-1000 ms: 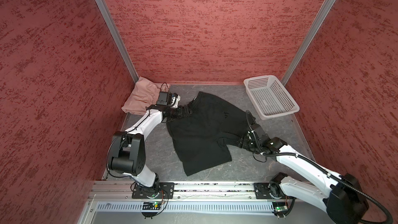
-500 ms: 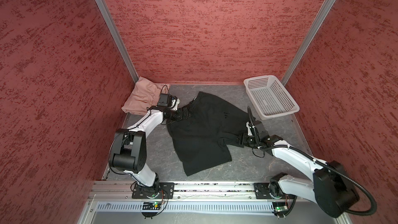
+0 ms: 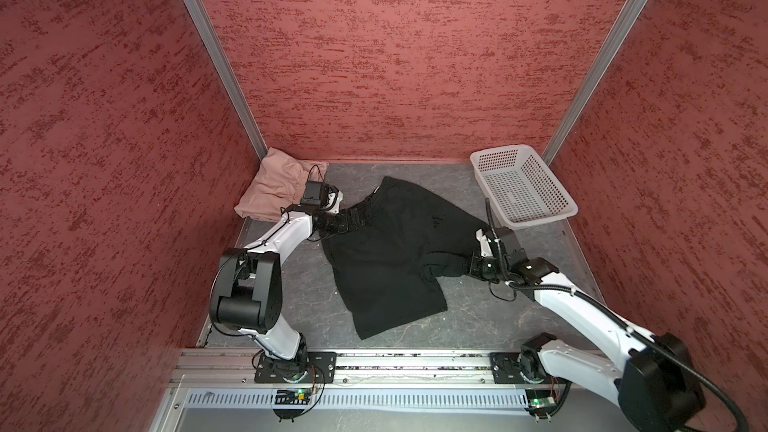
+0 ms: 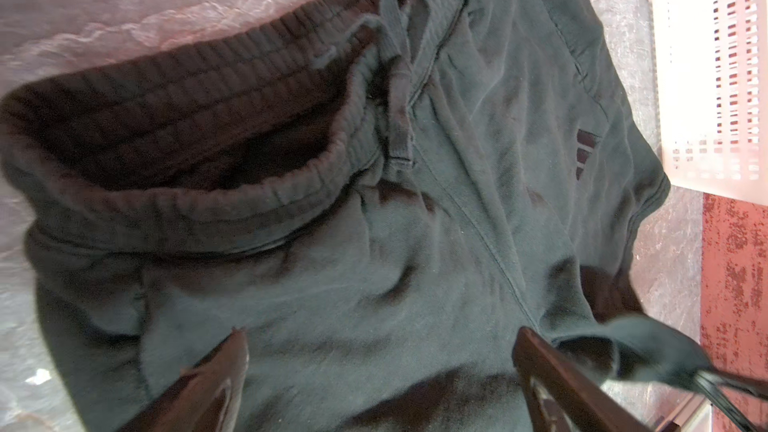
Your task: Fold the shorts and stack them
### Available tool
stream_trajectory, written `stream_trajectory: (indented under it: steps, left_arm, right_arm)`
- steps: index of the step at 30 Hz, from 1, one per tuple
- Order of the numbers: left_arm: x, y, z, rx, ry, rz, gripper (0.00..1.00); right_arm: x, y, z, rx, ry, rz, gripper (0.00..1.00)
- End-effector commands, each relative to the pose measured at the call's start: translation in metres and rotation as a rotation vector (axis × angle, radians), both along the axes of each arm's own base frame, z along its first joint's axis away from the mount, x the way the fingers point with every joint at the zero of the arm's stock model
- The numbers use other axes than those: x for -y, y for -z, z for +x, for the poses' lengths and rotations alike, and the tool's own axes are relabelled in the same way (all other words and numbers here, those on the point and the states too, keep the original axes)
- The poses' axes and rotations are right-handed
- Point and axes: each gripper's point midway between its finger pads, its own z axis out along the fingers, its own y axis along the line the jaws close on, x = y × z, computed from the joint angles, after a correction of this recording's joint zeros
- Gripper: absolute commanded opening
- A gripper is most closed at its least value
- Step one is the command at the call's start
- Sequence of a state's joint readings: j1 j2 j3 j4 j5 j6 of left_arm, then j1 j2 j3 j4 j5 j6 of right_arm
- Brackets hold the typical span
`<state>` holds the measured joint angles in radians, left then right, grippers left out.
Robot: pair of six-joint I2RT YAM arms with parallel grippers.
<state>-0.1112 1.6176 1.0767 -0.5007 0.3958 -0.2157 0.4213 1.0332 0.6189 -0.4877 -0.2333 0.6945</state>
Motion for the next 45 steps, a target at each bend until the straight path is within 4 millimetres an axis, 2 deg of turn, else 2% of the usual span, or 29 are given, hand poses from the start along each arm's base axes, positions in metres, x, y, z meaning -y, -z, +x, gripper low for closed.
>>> stream_trajectory:
  steps: [1, 3, 5, 6, 9, 11, 14, 18, 21, 26, 31, 36, 38, 42, 45]
  left_arm:
    - [-0.006, 0.010, 0.001, -0.022, -0.016, 0.016, 0.99]
    - [-0.005, 0.011, 0.003, -0.026, -0.015, 0.011, 0.99]
    - [-0.003, 0.010, 0.006, -0.028, -0.010, 0.008, 0.99]
    - [-0.003, 0.010, 0.007, -0.029, -0.006, 0.010, 1.00]
    - [-0.004, 0.004, 0.012, -0.021, -0.004, 0.020, 0.99]
    - [-0.004, -0.003, 0.016, -0.002, -0.001, 0.022, 0.99]
    - [-0.004, -0.013, 0.023, 0.041, -0.004, 0.020, 0.99]
    - [0.003, -0.020, 0.035, 0.135, 0.014, -0.018, 0.99]
    - [0.002, -0.006, 0.040, 0.129, 0.020, -0.012, 0.99]
    - [-0.009, 0.025, 0.028, 0.035, -0.024, -0.007, 0.99]
    - [-0.023, 0.052, 0.009, -0.063, -0.085, -0.012, 0.99]
    - [-0.019, 0.070, -0.017, -0.128, -0.093, -0.074, 1.00]
    - [-0.019, 0.078, -0.031, -0.169, -0.102, -0.079, 0.99]
    - [-0.007, 0.083, -0.062, -0.237, -0.120, -0.167, 0.99]
    - [0.003, 0.084, -0.092, -0.284, -0.132, -0.194, 0.99]
  right_arm:
    - [0.018, 0.033, -0.046, -0.214, 0.114, 0.009, 0.04]
    - [0.024, 0.043, -0.064, -0.263, 0.136, 0.011, 0.14]
    - [0.031, 0.039, -0.071, -0.265, 0.149, -0.005, 0.26]
    - [0.032, 0.033, -0.068, -0.249, 0.148, -0.015, 0.38]
    - [0.031, 0.004, -0.048, -0.171, 0.124, -0.046, 0.47]
    - [0.023, -0.010, -0.025, -0.102, 0.093, -0.056, 0.56]
    - [0.012, -0.018, 0.020, 0.008, 0.071, -0.083, 0.56]
    - [0.014, -0.002, 0.079, 0.074, 0.102, -0.154, 0.51]
    - [0.013, 0.016, 0.116, 0.079, 0.107, -0.096, 0.43]
    - [0.026, 0.032, 0.164, 0.089, 0.140, -0.093, 0.35]
    - [0.025, 0.064, 0.198, 0.050, 0.144, -0.056, 0.31]
    - [0.014, 0.093, 0.226, 0.000, 0.122, -0.034, 0.31]
    - [0.006, 0.099, 0.242, 0.000, 0.107, -0.004, 0.31]
    - [-0.013, 0.095, 0.286, 0.037, 0.080, 0.064, 0.31]
    - [-0.034, 0.077, 0.323, 0.105, 0.030, 0.133, 0.36]
